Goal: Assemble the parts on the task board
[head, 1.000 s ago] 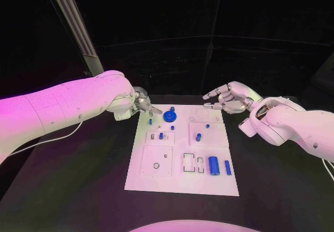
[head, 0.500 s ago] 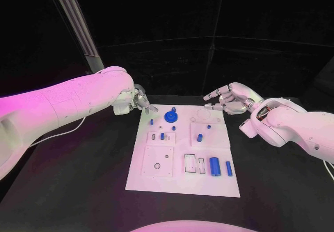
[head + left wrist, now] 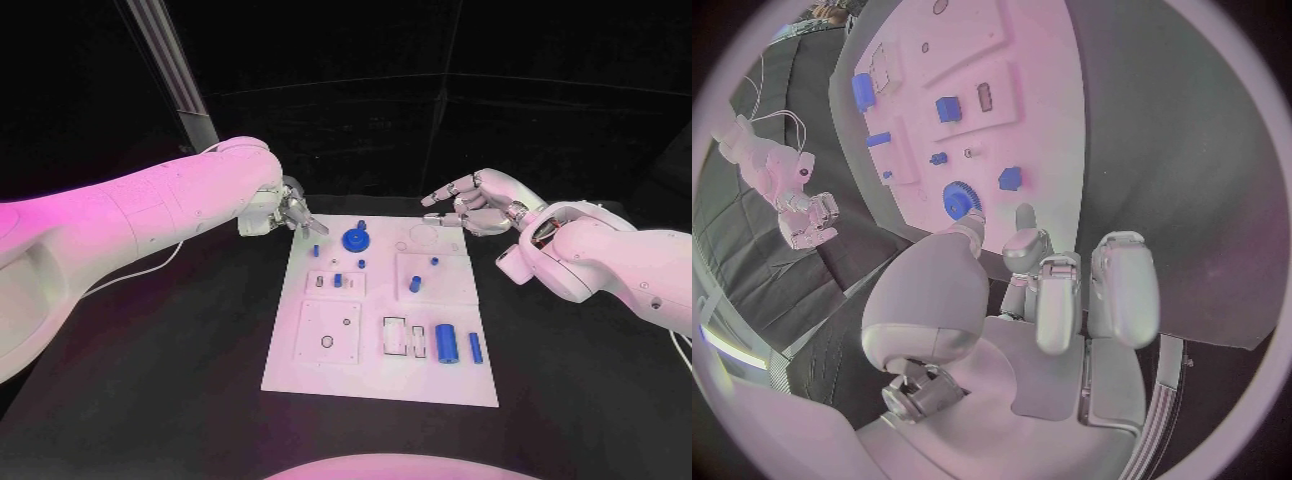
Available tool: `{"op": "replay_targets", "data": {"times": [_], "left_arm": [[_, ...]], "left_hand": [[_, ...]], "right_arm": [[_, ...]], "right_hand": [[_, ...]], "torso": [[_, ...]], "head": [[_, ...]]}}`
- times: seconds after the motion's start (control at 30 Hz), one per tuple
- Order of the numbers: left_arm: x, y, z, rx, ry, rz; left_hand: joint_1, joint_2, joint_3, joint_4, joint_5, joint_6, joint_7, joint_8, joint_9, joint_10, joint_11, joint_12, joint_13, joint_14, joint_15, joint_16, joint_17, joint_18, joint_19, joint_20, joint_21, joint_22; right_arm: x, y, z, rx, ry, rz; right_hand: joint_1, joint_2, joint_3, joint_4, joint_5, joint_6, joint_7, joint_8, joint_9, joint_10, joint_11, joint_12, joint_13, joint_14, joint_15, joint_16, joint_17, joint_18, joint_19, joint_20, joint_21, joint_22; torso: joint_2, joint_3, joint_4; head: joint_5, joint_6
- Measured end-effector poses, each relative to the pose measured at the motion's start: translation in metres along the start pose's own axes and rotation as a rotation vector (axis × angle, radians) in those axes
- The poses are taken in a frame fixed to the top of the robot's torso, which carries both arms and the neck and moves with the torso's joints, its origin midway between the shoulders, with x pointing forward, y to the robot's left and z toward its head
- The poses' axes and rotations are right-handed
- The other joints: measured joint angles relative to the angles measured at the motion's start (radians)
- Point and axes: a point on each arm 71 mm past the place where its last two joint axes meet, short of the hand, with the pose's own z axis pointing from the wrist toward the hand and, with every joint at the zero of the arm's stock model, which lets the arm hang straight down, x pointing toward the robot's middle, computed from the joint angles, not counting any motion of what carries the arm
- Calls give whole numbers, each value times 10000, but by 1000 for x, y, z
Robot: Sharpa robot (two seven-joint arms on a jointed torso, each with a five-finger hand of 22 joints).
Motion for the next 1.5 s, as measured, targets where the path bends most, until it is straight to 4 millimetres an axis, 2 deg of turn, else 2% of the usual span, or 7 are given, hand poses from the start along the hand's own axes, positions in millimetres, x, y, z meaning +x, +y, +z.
{"op": "replay_targets", "data": {"times": [0.27,0.47,1.07,1.5], "left_arm": [[7,-2,4,48,209,299],[10,-2,6,63,325,420],[16,-5,9,150,614,624],[19,-7,11,189,705,683]], "left_hand": [[2,2,-62,-21,0,35,-36,-39,-30,0,0,36,11,0,0,0,0,0,0,0,0,9],[173,173,-140,-100,0,68,-3,-39,-94,0,0,35,10,0,0,0,0,0,0,0,0,16],[490,393,-212,-172,0,104,-36,-78,-184,0,0,75,18,0,-1,0,0,0,0,0,0,47],[627,451,-210,-229,0,162,-25,-78,-225,0,0,75,17,-1,-1,0,0,1,0,0,0,65]], "right_arm": [[1,1,1,-36,41,-65],[1,1,1,-50,65,-98],[2,1,1,-71,109,-126],[2,1,2,-80,125,-129]], "right_hand": [[0,0,0,0,0,0,0,0,0,0,0,0,0,0,0,0,0,0,0,0,0,0],[0,0,0,0,0,0,0,0,0,0,0,0,0,0,0,0,0,0,0,0,0,1],[0,0,1,-1,0,0,0,0,0,0,0,0,1,0,0,1,0,0,0,0,0,1],[0,0,1,-1,0,0,0,0,0,0,0,0,1,0,0,1,0,0,0,0,0,1]], "torso": [[-1,5,0],[-6,8,1],[-9,12,3],[-12,12,6]], "head": [[-14,-46],[-25,-75],[-10,-85],[-15,-98]]}}
